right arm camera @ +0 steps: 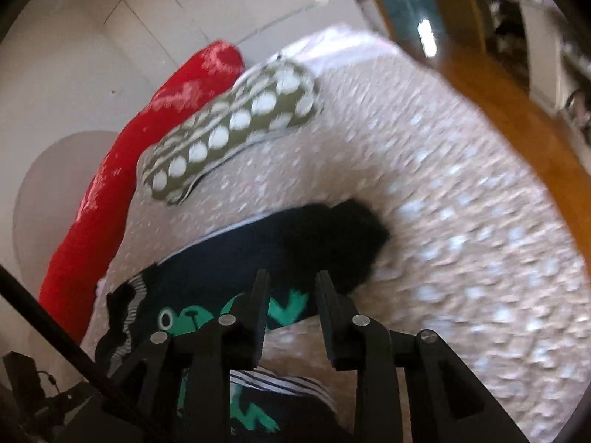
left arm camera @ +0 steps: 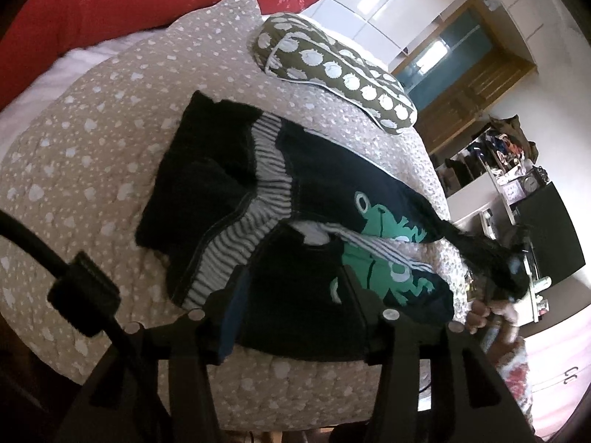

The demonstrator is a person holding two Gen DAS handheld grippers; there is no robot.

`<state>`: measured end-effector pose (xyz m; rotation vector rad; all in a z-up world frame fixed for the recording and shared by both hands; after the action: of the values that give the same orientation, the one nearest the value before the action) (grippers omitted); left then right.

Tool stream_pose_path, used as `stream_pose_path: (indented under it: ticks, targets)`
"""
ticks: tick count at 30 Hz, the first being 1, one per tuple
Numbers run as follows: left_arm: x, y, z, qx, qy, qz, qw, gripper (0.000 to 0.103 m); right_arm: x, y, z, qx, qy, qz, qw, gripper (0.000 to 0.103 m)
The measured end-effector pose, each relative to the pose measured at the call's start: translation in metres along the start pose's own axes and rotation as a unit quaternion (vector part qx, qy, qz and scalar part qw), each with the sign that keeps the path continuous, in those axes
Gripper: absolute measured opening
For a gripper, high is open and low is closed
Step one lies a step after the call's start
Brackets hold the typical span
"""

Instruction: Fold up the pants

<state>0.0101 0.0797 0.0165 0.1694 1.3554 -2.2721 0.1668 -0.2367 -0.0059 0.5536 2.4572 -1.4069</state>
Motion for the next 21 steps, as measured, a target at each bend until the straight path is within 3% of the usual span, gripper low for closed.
stream_pose_path:
  ticks: [3,6,9,14,17,21]
  targets:
    - [-0.015,-0.008,0.005,-0.005,0.013,0.007,0.9999,0.054,0.009,0.031,0.029,0.022,0.044,-0.049,0.998,0.034]
    - [-0.037,-0.011,0.007,-0.010,0.032,0.011,0.9994,0.060,0.009,0.021,0.029,0.008,0.040,-0.042,0.998,0.034]
    - [-0.063,0.000,0.009,-0.012,0.046,0.002,0.9988,0.061,-0.001,0.002,0.010,0.008,-0.012,-0.029,0.999,0.041]
    - [-0.118,0.051,0.023,0.015,0.074,-0.045,0.9962,0.061,-0.038,-0.001,-0.034,0.031,-0.131,-0.011,0.991,0.074]
    - [-0.149,0.085,0.030,0.026,0.083,-0.072,0.9936,0.061,-0.062,0.028,-0.046,0.044,-0.171,-0.038,0.984,0.076]
    - [-0.171,0.127,0.035,-0.004,0.128,-0.103,0.9864,0.061,-0.079,0.070,-0.054,0.047,-0.202,-0.073,0.976,0.076]
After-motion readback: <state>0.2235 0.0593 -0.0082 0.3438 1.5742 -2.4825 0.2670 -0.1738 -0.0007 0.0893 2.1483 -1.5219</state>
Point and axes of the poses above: each gripper's, at about its wrist camera, not at the fingertips, and y roughly the way its jaws point, z to its right, x to its underside, the point moved 9 cm from there along y, roughly the way its jaws point, and after that the axes turned 8 degrees about -z, right-handed, at the moved point
